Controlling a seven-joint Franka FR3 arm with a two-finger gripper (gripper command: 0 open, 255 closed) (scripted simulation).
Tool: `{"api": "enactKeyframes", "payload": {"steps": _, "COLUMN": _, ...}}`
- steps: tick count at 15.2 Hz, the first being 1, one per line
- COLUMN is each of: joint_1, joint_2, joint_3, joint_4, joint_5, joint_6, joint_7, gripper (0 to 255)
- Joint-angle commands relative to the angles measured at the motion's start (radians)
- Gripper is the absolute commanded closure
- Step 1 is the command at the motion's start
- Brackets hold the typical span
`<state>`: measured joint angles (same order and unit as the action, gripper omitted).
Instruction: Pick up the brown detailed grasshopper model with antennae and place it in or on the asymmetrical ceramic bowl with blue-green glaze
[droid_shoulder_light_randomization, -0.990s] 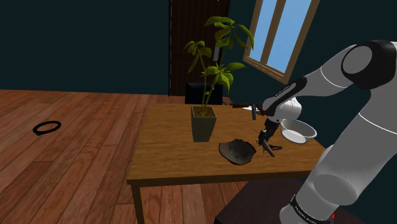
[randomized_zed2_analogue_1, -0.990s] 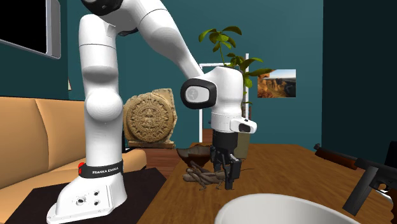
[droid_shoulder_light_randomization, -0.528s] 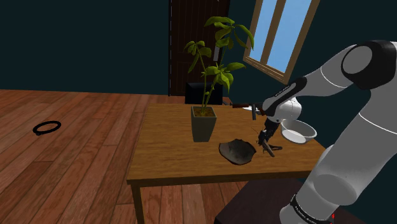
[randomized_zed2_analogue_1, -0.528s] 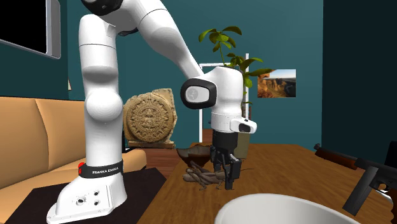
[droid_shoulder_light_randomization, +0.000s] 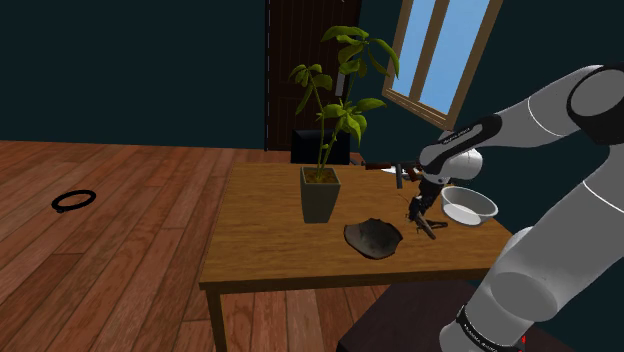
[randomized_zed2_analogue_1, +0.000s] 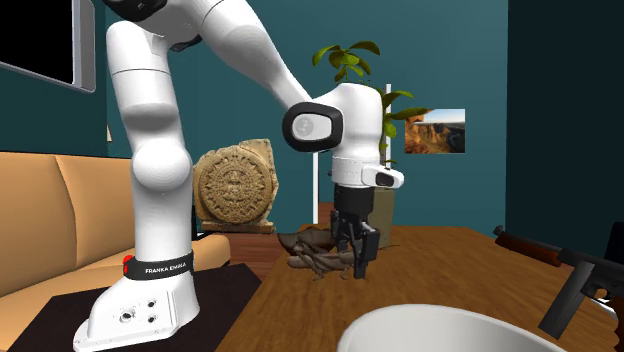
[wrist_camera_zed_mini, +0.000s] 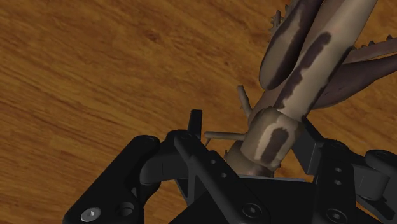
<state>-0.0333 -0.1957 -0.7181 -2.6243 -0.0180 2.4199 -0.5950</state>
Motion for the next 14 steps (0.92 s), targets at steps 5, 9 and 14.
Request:
{"api": "enactKeyframes", "payload": {"steps": 5, "joint_1": -0.03, "joint_2": -0.084, "joint_3": 0.033, "joint_4": 0.027, "joint_5": -0.064, "joint_6": -0.098, "joint_7": 0.057, "gripper": 255}}
{"api": "enactKeyframes", "payload": {"steps": 9, "joint_1": -0.045, "joint_2": -0.132, "joint_3": 0.054, "joint_4": 0.049, "joint_5": -0.089, "joint_6": -0.163, "joint_7": 0.084, "gripper": 255}}
{"api": "enactKeyframes", "payload": {"steps": 14, "joint_1": -0.058, "joint_2": -0.182, "joint_3": 0.078, "joint_4": 0.083, "joint_5": -0.109, "joint_6": -0.242, "joint_7": 0.109, "gripper": 255}}
